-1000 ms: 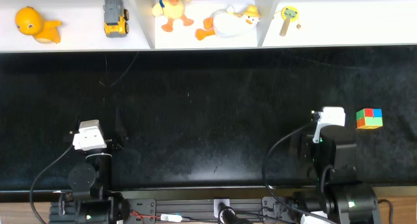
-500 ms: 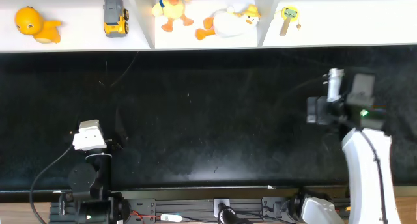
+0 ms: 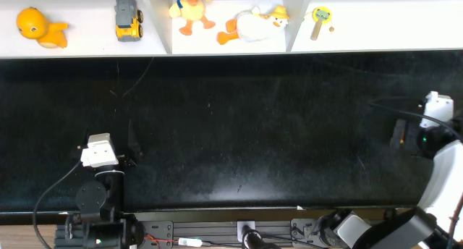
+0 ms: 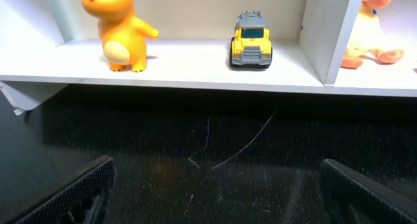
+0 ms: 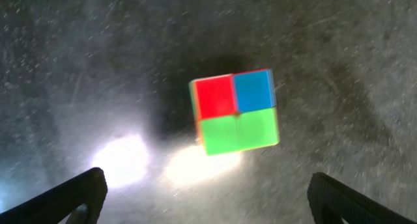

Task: Store Toys

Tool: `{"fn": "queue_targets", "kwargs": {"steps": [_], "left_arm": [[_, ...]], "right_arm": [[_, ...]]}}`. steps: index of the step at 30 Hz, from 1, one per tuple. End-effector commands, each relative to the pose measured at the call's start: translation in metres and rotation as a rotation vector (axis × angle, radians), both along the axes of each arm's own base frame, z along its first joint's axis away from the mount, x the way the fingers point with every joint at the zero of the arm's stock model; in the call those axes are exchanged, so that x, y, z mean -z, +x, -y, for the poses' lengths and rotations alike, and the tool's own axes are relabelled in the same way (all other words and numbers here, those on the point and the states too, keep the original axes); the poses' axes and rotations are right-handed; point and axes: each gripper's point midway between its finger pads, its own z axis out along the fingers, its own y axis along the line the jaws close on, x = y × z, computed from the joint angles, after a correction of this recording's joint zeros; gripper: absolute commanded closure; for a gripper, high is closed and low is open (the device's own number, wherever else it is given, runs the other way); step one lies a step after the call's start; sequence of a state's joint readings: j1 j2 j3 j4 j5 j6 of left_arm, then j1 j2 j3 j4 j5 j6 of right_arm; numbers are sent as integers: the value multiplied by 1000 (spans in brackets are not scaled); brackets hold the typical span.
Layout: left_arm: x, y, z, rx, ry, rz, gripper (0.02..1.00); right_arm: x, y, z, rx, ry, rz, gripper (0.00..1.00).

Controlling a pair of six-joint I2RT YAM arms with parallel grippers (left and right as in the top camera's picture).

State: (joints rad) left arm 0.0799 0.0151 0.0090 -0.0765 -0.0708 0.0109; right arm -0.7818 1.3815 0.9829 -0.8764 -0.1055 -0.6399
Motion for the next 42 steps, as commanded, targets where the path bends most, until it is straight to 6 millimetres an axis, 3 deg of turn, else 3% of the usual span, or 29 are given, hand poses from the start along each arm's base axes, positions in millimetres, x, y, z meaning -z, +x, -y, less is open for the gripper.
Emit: {"fn": "queue_targets", "kwargs": {"steps": [1,7,16,21,25,32,40,42], "left_arm": [[-1,0,3,16,21,4,20],[-1,0,3,16,21,4,20],[-1,0,3,16,21,4,20],[-1,0,3,16,21,4,20],[-1,0,3,16,21,4,20],[-1,0,3,16,21,4,20],[-1,0,3,16,21,4,20],[-1,0,3,16,21,4,20]], "right_arm": [[-2,4,19,-91,-1,73,3],[16,-4,38,-113,-12,39,3],[30,17,46,-122,-5,87,3],[41,23,38,-146,37,83,1],[49,24,32,-159,61,60,60],[52,25,30,-147,74,58,281],[46,29,25,-139,75,65,487],[40,34,20,-141,70,78,494]]}}
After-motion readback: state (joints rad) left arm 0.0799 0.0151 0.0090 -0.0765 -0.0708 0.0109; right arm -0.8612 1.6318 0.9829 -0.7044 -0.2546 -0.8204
